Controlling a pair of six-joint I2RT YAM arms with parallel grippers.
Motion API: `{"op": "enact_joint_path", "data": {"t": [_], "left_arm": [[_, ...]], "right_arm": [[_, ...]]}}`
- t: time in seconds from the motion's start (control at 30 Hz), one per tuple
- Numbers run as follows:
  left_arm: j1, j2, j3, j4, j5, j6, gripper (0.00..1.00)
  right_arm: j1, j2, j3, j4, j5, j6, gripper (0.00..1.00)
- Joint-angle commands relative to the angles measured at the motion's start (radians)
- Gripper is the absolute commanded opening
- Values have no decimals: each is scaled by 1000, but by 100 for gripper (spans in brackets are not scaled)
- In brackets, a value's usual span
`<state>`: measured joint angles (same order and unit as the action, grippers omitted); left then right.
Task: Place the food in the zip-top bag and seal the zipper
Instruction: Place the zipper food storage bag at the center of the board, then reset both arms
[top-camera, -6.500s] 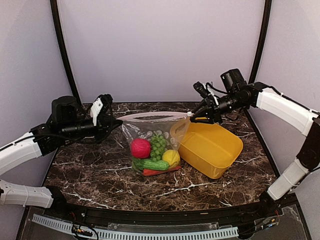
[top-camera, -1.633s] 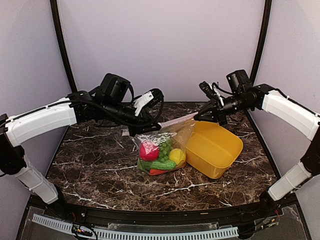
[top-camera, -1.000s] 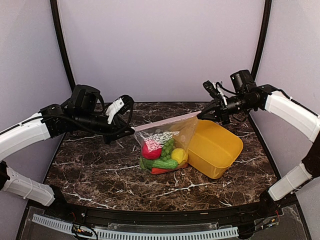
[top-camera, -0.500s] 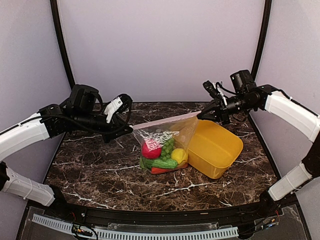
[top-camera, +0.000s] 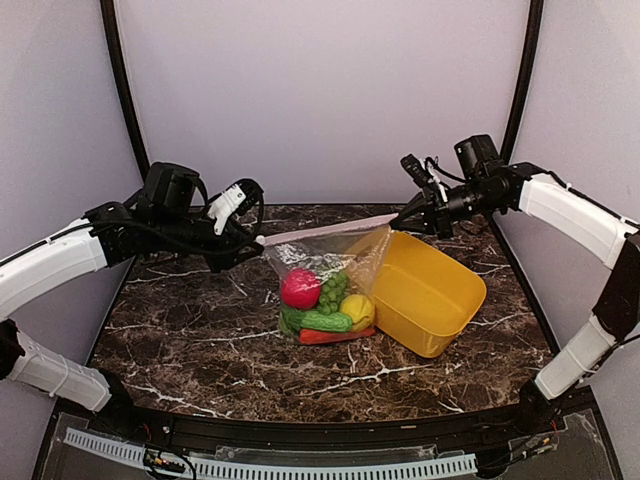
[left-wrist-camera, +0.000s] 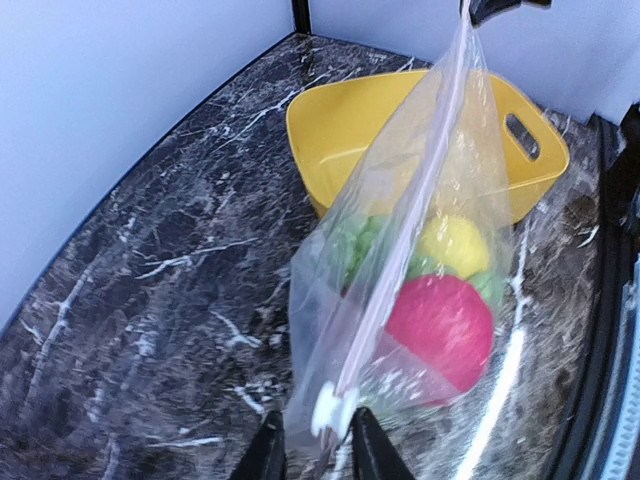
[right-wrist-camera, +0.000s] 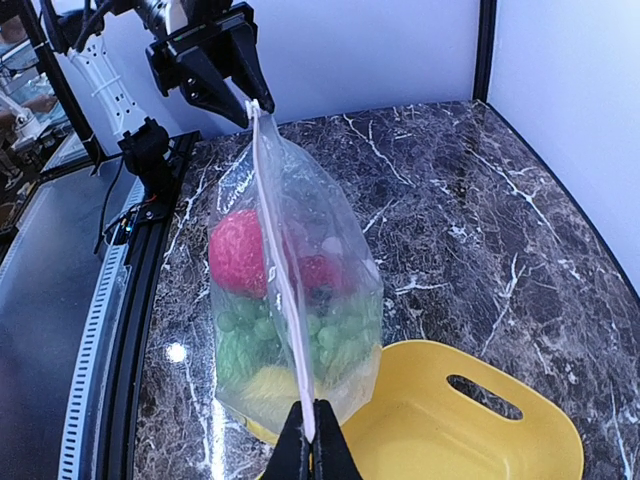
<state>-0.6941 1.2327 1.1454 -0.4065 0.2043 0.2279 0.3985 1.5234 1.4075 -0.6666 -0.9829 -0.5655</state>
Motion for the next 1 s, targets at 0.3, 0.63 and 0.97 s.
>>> {"op": "enact_joint_path", "data": {"t": [0.3,0.63,0.97], "left_arm": [[20,-18,60,56,-43,-59,76],[20,-150,75,73,-295,-54,99],[77,-93,10,136,-718,-52,99]], "right_arm": [[-30,-16,154,-95,57,8,57],[-185,-110,146,104,388,252,99],[-212,-173,20,243,685,333,99]]}}
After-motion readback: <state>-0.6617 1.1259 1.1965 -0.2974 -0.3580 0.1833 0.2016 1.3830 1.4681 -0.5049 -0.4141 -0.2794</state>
